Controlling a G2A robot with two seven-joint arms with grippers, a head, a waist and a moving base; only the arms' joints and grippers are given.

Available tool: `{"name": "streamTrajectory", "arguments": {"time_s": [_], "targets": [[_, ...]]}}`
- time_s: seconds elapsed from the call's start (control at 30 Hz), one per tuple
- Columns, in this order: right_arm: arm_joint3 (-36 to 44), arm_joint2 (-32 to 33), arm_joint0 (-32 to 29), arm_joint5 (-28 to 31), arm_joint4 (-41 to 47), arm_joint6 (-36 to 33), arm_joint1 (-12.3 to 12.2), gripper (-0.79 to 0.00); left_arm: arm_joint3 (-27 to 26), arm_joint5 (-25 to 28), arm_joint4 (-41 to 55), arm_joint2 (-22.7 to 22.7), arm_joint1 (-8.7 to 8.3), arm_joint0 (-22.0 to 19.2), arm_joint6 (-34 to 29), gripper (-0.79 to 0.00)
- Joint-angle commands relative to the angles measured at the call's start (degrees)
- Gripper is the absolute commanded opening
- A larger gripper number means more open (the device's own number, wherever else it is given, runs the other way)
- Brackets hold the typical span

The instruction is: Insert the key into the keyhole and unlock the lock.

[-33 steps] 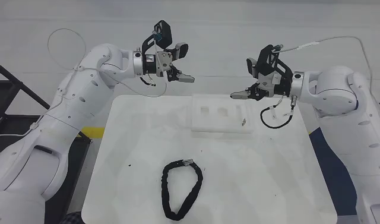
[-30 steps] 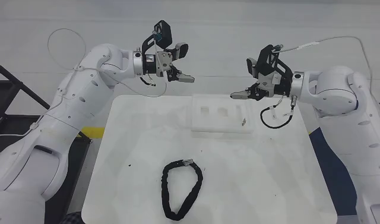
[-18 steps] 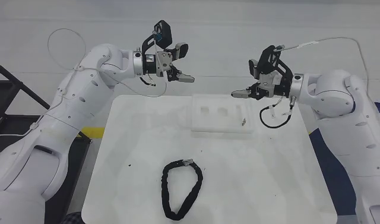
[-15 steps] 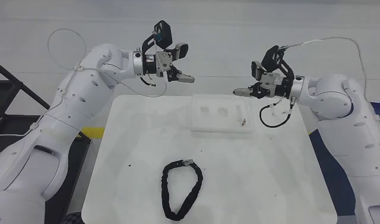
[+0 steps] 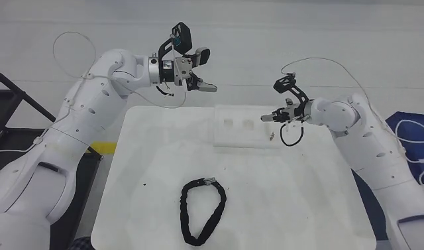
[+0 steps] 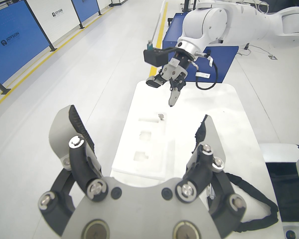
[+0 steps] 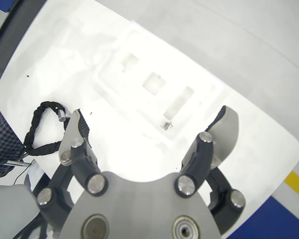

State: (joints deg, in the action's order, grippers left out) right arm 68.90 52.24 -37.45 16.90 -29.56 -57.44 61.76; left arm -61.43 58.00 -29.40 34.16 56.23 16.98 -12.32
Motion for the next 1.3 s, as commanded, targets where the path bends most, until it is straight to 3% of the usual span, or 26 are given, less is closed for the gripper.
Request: {"name": "streamTrajectory", "arguments": {"time_s": [0.0, 0.4, 0.73, 1.27], "targets": [[-2.1, -1.9, 1.0, -3.8, 1.1, -1.8, 0.8, 0.000, 0.0, 0.0, 0.0, 0.0, 0.00, 0.0, 0.0, 0.000], [-14.6, -8.6, 5.1, -19.0, 8.8, -4.3, 5.8, 0.000, 0.0, 0.0, 0.0, 0.0, 0.00, 0.0, 0.0, 0.000], [-22.4, -10.0, 6.8, -20.7, 14.8, -0.7, 8.9, 0.000, 0.0, 0.0, 0.0, 0.0, 0.00, 0.0, 0.0, 0.000], [-22.4, -10.0, 6.8, -20.7, 14.8, -0.7, 8.9, 0.000, 0.0, 0.0, 0.0, 0.0, 0.00, 0.0, 0.0, 0.000]]}}
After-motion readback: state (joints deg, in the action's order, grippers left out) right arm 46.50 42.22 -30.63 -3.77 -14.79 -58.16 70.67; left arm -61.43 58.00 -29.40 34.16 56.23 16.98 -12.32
